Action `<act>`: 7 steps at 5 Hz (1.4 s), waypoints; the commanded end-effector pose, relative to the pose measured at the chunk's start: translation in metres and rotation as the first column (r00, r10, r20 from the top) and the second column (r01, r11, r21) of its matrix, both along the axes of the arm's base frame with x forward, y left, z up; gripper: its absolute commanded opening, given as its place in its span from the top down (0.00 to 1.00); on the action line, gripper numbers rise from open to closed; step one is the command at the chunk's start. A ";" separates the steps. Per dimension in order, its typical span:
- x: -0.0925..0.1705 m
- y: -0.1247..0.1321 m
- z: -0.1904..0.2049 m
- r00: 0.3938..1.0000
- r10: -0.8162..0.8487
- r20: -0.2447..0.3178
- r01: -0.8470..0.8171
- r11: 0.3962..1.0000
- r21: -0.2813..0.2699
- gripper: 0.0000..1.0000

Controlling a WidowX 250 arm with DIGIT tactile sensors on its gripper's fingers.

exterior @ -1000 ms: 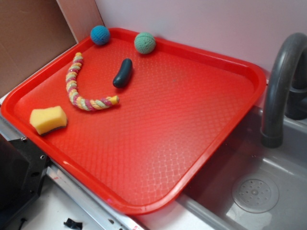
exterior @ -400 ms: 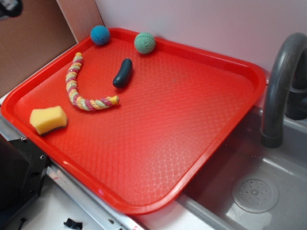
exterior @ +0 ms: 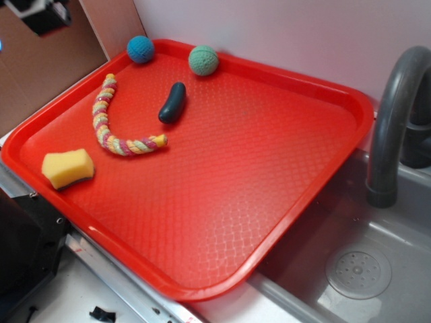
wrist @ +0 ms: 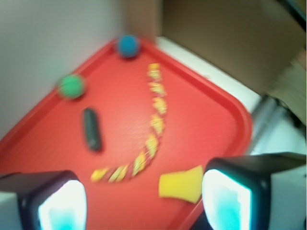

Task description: Grab the multicolored rope.

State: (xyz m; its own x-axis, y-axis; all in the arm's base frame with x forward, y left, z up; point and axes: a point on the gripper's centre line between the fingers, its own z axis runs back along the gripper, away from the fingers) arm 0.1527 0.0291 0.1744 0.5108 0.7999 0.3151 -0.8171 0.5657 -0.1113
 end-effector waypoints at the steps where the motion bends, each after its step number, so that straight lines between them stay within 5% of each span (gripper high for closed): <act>1: 0.008 0.046 -0.053 0.876 0.480 -0.046 -0.480 0.877 -0.002 0.00; 2: 0.008 0.062 -0.085 0.773 0.633 -0.055 -0.634 0.773 -0.012 0.00; 4: 0.026 0.067 -0.132 0.856 0.507 -0.101 -0.513 0.857 -0.043 0.00; 5: 0.038 0.059 -0.147 0.915 0.383 -0.126 -0.398 0.909 -0.127 0.00; 6: 0.042 0.056 -0.153 0.933 0.320 -0.162 -0.342 0.930 -0.133 0.00; 7: 0.042 0.057 -0.156 0.934 0.315 -0.166 -0.339 0.929 -0.146 0.40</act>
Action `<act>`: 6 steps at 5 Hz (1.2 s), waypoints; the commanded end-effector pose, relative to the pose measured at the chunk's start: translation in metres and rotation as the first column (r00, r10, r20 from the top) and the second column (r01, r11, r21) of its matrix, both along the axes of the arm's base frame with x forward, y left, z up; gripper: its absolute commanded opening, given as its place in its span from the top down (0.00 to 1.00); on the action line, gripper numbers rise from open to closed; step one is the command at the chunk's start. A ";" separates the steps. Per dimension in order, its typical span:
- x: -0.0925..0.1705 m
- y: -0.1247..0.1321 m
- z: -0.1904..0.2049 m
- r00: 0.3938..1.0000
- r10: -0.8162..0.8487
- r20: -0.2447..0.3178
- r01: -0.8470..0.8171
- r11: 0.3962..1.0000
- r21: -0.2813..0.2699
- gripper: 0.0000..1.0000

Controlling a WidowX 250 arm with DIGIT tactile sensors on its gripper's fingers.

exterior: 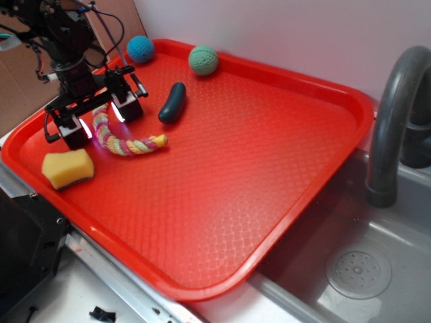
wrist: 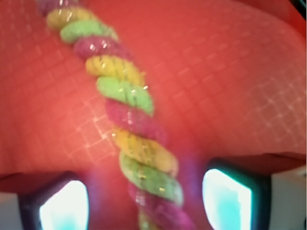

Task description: Grab the multicolored rope.

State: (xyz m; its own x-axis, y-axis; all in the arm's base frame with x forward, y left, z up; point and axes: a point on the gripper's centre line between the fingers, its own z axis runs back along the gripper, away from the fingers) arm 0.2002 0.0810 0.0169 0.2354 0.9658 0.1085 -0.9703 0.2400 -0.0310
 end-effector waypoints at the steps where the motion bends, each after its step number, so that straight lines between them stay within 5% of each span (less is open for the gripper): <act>1: -0.006 0.005 0.001 1.000 -0.004 0.022 0.004 1.000 -0.020 1.00; 2: -0.007 0.005 0.003 1.000 -0.013 0.025 0.013 1.000 -0.023 1.00; 3: 0.002 -0.002 0.030 0.974 -0.226 -0.028 0.226 0.974 0.029 1.00; 4: 0.022 -0.028 0.076 0.887 -0.461 -0.011 0.460 0.886 -0.061 1.00; 5: 0.028 -0.072 0.122 0.746 -0.666 0.017 0.666 0.745 -0.028 1.00; 6: 0.009 -0.115 0.175 0.553 -0.823 0.128 0.832 0.555 -0.026 1.00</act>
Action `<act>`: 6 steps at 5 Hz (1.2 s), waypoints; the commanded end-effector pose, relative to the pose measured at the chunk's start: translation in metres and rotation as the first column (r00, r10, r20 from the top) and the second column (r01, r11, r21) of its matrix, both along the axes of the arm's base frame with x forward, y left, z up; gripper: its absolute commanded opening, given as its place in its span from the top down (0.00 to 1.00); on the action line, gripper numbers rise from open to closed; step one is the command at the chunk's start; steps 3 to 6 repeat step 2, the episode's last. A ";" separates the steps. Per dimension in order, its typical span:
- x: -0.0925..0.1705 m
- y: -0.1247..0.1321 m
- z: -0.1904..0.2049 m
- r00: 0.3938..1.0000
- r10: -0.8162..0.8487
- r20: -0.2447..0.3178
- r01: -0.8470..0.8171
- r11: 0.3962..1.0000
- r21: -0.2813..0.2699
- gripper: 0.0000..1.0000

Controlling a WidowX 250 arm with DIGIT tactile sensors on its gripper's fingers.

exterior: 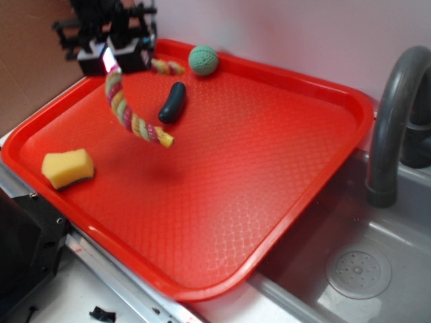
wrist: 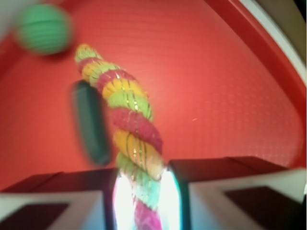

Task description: Grab the multicolored rope.

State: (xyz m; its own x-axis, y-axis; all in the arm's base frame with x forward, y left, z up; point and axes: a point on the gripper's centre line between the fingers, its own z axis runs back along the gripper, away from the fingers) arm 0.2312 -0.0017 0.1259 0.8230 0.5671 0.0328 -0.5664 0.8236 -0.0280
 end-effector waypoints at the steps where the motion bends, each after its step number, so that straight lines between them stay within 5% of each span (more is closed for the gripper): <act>1: -0.038 -0.041 0.099 0.919 -0.322 0.228 0.348 0.934 -0.083 1.00; 6: -0.045 -0.040 0.103 0.926 -0.271 0.262 0.294 0.954 -0.053 1.00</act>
